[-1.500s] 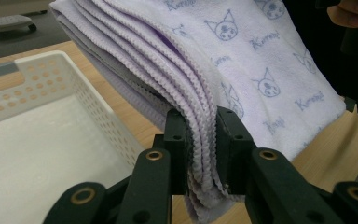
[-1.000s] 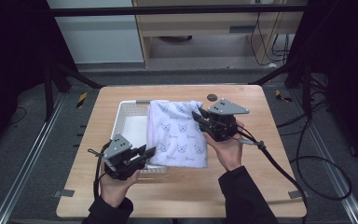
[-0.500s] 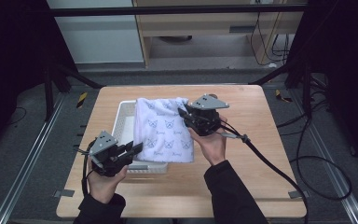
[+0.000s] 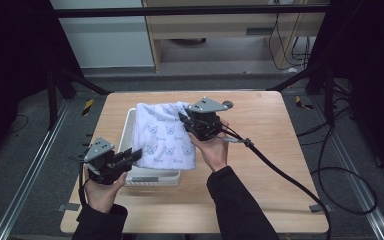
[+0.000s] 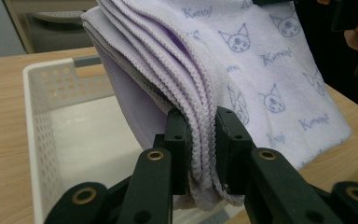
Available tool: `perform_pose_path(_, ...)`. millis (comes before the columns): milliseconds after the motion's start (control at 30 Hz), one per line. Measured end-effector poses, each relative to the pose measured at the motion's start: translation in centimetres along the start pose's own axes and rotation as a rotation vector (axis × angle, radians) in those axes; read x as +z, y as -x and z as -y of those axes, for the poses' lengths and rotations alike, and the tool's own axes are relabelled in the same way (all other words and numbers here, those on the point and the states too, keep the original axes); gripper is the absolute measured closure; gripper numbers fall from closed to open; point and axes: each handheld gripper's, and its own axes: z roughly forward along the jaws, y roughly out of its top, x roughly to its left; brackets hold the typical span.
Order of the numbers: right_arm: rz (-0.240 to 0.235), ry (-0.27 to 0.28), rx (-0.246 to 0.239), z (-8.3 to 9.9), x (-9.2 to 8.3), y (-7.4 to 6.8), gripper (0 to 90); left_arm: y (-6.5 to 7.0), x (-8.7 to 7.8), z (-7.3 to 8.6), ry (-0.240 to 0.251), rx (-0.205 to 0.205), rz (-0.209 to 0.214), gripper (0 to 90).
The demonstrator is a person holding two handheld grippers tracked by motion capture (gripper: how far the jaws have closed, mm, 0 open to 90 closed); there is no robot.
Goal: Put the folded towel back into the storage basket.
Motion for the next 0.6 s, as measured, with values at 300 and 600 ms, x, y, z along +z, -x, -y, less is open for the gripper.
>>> perform_pose_path(300, -0.012, -0.003, -0.001, -0.4, 2.3, -1.0, 75.4, -1.9, -0.6, 0.1, -0.005, -0.028, -0.044, 75.7)
perform_pose_path(600, -0.022, -0.011, -0.001, -0.1, 4.5, -1.9, 75.4, -3.1, -0.5, 0.5, -0.022, -0.045, -0.09, 75.7)
